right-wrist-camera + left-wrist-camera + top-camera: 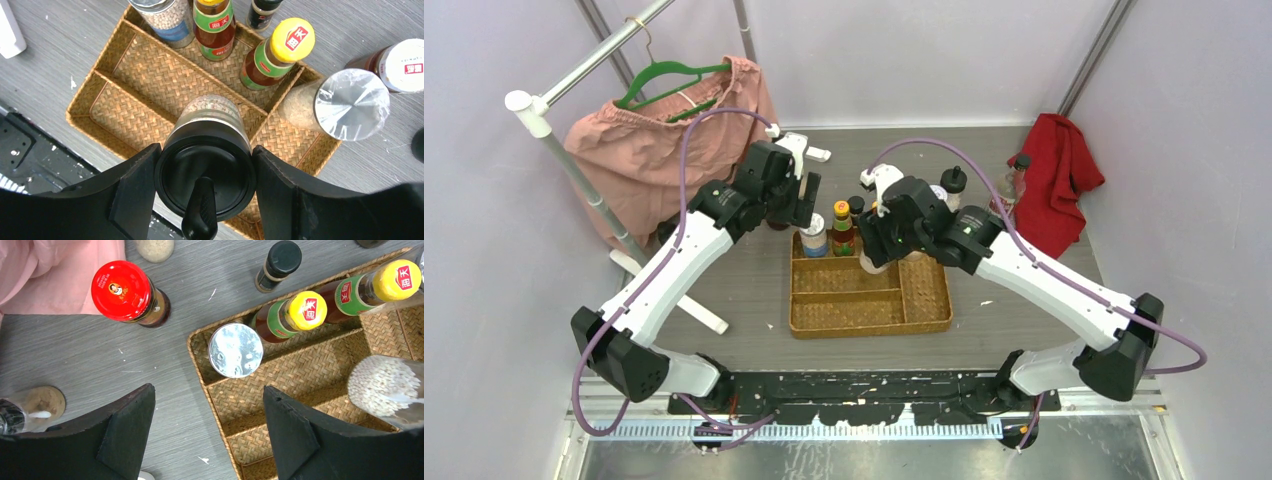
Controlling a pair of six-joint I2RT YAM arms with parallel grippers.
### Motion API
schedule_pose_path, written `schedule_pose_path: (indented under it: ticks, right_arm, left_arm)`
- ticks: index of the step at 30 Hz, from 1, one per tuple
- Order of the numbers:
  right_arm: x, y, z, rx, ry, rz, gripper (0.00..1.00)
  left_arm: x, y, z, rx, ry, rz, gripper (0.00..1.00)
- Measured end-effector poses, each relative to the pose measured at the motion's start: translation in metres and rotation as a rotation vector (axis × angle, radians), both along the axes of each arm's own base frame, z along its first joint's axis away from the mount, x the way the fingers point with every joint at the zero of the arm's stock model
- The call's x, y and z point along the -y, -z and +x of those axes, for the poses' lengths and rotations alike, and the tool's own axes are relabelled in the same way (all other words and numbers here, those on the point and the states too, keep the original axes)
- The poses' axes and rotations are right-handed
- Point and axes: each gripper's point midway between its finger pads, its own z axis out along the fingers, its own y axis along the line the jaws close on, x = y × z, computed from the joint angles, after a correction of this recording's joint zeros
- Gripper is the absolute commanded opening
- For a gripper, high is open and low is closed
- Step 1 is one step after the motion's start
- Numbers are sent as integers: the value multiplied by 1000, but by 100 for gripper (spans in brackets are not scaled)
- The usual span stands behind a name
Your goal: Organize the condiment bottles
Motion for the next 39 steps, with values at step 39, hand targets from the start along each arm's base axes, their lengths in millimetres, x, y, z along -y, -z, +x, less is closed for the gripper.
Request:
schedule_pose_path:
  ticks: [39]
  right_arm:
    - [-13, 131, 18, -89, 46, -149, 57]
  left_arm:
    - [-14, -31, -23, 72, -1, -45, 79]
